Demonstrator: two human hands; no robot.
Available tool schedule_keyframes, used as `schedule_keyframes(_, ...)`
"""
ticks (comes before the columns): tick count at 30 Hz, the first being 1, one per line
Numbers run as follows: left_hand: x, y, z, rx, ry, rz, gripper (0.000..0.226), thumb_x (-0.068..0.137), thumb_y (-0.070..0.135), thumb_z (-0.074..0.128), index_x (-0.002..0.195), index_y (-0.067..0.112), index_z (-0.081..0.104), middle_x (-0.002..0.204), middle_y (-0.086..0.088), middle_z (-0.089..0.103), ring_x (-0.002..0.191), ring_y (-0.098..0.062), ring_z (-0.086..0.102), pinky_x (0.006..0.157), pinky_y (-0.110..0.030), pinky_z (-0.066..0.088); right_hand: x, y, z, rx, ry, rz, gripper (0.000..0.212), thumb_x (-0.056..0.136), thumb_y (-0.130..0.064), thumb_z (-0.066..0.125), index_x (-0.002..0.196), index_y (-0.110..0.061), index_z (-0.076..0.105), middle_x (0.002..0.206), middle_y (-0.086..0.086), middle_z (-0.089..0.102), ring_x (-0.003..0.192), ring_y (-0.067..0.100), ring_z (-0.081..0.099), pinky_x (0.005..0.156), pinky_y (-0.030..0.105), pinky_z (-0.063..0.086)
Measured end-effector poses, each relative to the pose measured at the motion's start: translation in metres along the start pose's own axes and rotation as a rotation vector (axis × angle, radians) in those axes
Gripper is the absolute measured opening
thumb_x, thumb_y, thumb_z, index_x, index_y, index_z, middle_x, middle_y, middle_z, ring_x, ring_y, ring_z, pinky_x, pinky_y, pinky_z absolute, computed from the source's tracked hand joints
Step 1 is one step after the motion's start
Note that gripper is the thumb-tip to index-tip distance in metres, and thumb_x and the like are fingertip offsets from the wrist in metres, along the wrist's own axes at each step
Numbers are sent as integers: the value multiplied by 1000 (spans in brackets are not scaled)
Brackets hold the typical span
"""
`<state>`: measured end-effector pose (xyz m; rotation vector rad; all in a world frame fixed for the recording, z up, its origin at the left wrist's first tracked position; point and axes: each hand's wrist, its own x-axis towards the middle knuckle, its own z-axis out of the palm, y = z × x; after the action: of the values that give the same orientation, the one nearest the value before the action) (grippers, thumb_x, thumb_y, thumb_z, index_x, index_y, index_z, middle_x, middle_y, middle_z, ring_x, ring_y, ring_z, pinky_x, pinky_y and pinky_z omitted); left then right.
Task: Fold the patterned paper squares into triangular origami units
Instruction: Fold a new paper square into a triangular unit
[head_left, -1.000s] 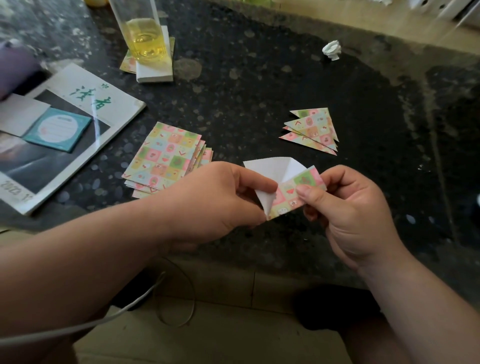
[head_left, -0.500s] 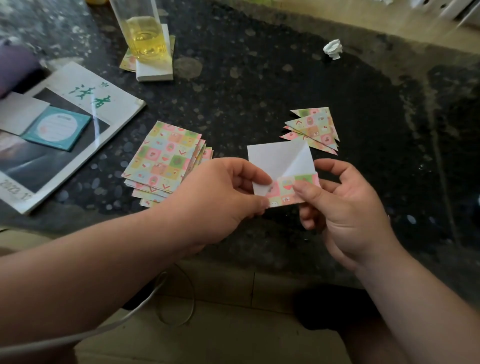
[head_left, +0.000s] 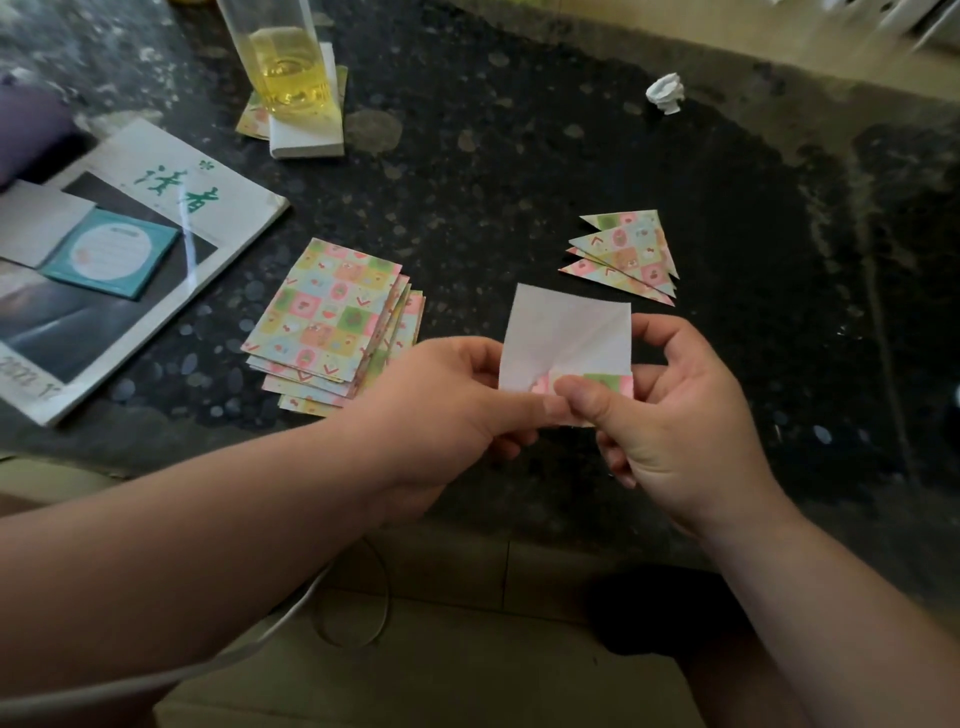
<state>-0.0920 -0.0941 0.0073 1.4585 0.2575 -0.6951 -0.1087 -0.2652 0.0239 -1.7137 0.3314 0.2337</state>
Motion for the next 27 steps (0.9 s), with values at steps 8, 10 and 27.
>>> schedule_keyframes(8, 1, -3, 2, -61, -78, -9, 32, 75, 10, 82, 105, 6, 73, 85, -5, 76, 70, -15, 69, 61, -24, 52, 3, 5, 0, 47, -37, 56, 56, 65, -33, 82, 114, -30, 55, 77, 7, 75, 43, 13, 51, 35, 24, 38)
schedule_keyframes(10, 1, -2, 2, -111, -75, -24, 32, 74, 6, 81, 104, 3, 72, 83, -7, 75, 68, -16, 69, 58, -23, 52, 7, 5, -4, 104, -50, 95, 52, 67, -34, 79, 112, -22, 58, 66, 5, 69, 42, 12, 48, 34, 24, 34)
schedule_keyframes(27, 5, 5, -2, -151, 58, 34, 13, 92, 6, 69, 104, 3, 64, 84, -12, 77, 65, -16, 71, 58, -26, 58, 16, 12, -16, -3, -203, 103, 37, 85, -41, 65, 55, -20, 67, 48, 5, 47, 41, 15, 40, 43, 24, 34)
